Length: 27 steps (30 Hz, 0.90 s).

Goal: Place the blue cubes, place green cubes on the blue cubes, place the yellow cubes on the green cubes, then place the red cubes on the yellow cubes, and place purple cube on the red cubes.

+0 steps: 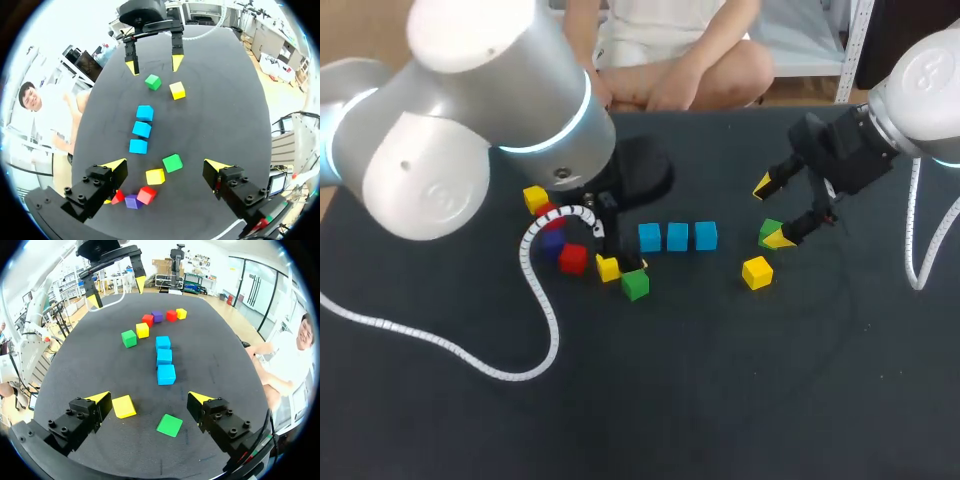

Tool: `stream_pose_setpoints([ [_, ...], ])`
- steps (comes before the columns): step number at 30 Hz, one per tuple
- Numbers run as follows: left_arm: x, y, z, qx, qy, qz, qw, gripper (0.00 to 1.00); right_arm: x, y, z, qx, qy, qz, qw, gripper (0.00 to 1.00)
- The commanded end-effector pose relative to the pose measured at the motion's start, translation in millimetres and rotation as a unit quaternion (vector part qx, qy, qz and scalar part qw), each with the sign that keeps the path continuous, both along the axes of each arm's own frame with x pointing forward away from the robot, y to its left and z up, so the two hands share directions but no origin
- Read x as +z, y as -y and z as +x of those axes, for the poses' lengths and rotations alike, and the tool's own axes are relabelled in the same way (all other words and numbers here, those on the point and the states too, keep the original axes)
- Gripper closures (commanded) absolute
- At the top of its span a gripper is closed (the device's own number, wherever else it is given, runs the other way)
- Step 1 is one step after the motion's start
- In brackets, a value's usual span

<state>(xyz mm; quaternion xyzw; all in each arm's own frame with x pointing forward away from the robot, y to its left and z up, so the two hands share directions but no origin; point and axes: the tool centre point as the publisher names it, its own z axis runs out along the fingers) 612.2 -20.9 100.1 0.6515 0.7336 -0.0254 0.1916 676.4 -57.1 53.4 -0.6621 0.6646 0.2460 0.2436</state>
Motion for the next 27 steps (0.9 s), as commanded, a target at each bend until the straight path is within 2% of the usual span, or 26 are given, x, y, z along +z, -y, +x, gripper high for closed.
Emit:
stream_pose_setpoints([
  [1, -0.2, -5.8, -1.9, -0.006, -0.005, -0.013, 1.0, 0.0, 0.0, 0.2, -0.2, 0.0, 0.0, 0.001, 1.0, 0.0],
  [6, -1.1, -9.7, -6.0, -0.008, -0.016, -0.008, 1.0, 0.0, 0.0, 0.2, -0.2, 0.0, 0.0, 0.001, 1.0, 0.0],
  [9, -2.4, -12.7, -7.9, -0.012, -0.022, -0.02, 0.999, 0.0, 0.0, 0.2, -0.2, 0.0, 0.0, 0.001, 1.0, 0.0],
  [18, -2.3, -8.8, -8.7, -0.037, -0.023, -0.025, 0.999, 0.0, 0.0, 0.2, -0.2, 0.0, 0.0, 0.001, 1.0, 0.0],
  [27, -2.3, -8.8, -8.7, -0.037, -0.023, -0.025, 0.999, 0.0, 0.0, 0.2, -0.2, 0.0, 0.0, 0.001, 1.0, 0.0],
])
